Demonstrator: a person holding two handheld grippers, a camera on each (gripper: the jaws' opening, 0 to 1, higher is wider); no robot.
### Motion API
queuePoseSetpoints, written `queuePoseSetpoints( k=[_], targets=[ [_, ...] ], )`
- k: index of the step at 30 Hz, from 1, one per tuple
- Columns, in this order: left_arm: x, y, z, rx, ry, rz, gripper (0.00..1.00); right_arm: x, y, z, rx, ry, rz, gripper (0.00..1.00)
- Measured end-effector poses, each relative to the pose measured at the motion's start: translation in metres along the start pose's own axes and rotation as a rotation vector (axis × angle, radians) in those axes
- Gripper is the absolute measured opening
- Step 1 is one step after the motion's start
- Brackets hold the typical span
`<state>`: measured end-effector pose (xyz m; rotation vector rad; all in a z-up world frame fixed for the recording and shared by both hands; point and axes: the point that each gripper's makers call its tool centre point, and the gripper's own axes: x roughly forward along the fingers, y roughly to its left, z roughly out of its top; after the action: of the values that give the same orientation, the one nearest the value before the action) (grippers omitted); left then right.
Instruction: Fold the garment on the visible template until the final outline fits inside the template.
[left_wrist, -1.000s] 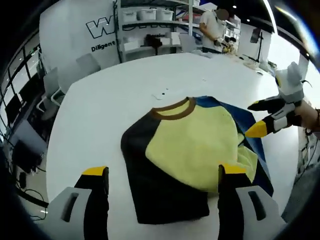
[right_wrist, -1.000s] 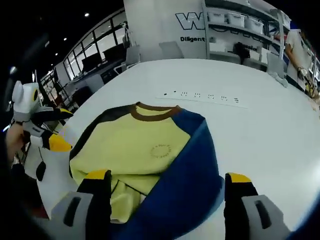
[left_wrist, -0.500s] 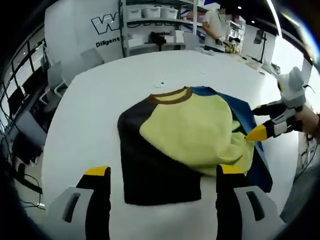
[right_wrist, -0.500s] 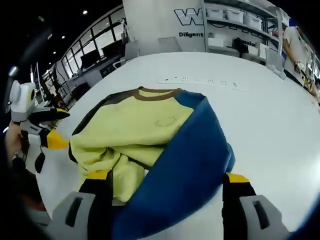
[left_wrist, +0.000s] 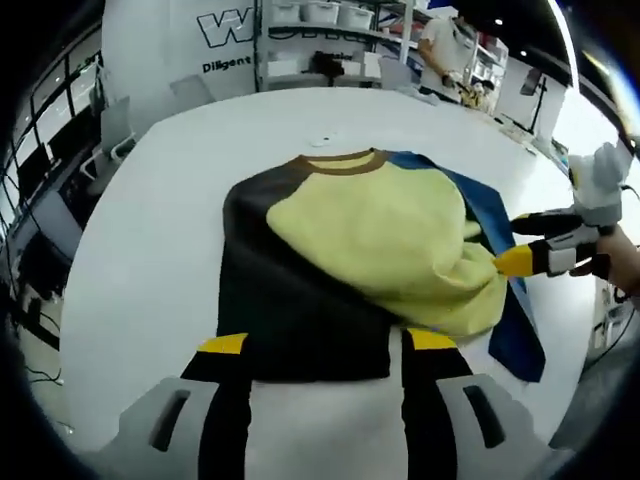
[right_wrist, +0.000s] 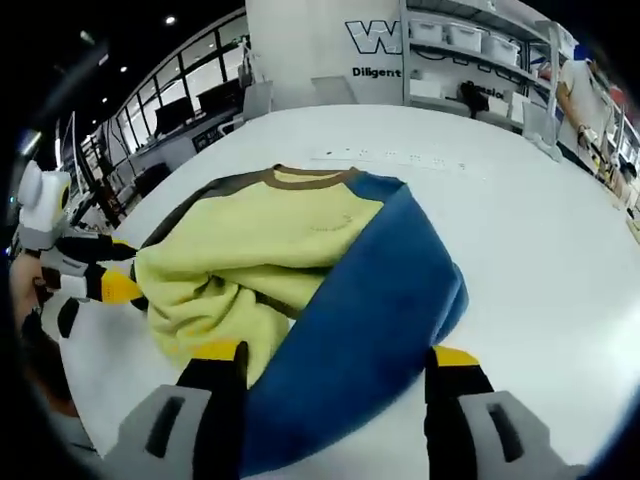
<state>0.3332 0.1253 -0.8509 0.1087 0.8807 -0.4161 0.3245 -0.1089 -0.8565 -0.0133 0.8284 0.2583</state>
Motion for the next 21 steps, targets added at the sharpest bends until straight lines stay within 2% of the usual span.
queuePoseSetpoints(
  k=[4, 6, 8, 10, 13, 14, 16, 18, 19, 21],
  targets=[
    [0.001, 0.000, -0.005, -0.012, 0.006, 0.002, 0.38, -0.004, 0.001, 0.000, 0.004, -0.007, -0.008, 0.52],
    [0.002, -0.001, -0.009, -0.043, 0.009, -0.005, 0.34, -0.005, 0.002, 0.000, 0.004, -0.016, -0.011, 0.39],
    [0.002, 0.003, -0.009, -0.062, -0.003, 0.001, 0.25, -0.006, -0.002, -0.003, -0.027, -0.013, -0.035, 0.25],
    [0.000, 0.005, -0.011, -0.070, -0.001, -0.005, 0.16, -0.004, -0.004, -0.009, -0.031, 0.006, -0.037, 0.21],
    [0.000, 0.006, -0.014, -0.093, 0.001, -0.013, 0.08, -0.002, -0.007, -0.018, -0.027, 0.041, -0.052, 0.15],
    [0.000, 0.007, -0.016, -0.096, 0.002, -0.012, 0.06, -0.002, -0.011, -0.014, -0.045, 0.016, -0.070, 0.10],
    [-0.002, 0.008, -0.016, -0.097, -0.003, -0.011, 0.03, -0.004, -0.015, -0.017, -0.055, 0.032, -0.085, 0.00],
    [-0.004, 0.010, -0.017, -0.108, -0.008, -0.008, 0.03, -0.004, -0.020, -0.017, -0.069, 0.036, -0.094, 0.00],
    [-0.004, 0.012, -0.017, -0.110, -0.009, -0.005, 0.03, -0.004, -0.018, -0.017, -0.035, 0.031, -0.074, 0.00],
    [-0.007, 0.014, -0.017, -0.114, -0.010, 0.001, 0.03, -0.005, -0.019, -0.017, -0.046, 0.035, -0.068, 0.00]
  ],
)
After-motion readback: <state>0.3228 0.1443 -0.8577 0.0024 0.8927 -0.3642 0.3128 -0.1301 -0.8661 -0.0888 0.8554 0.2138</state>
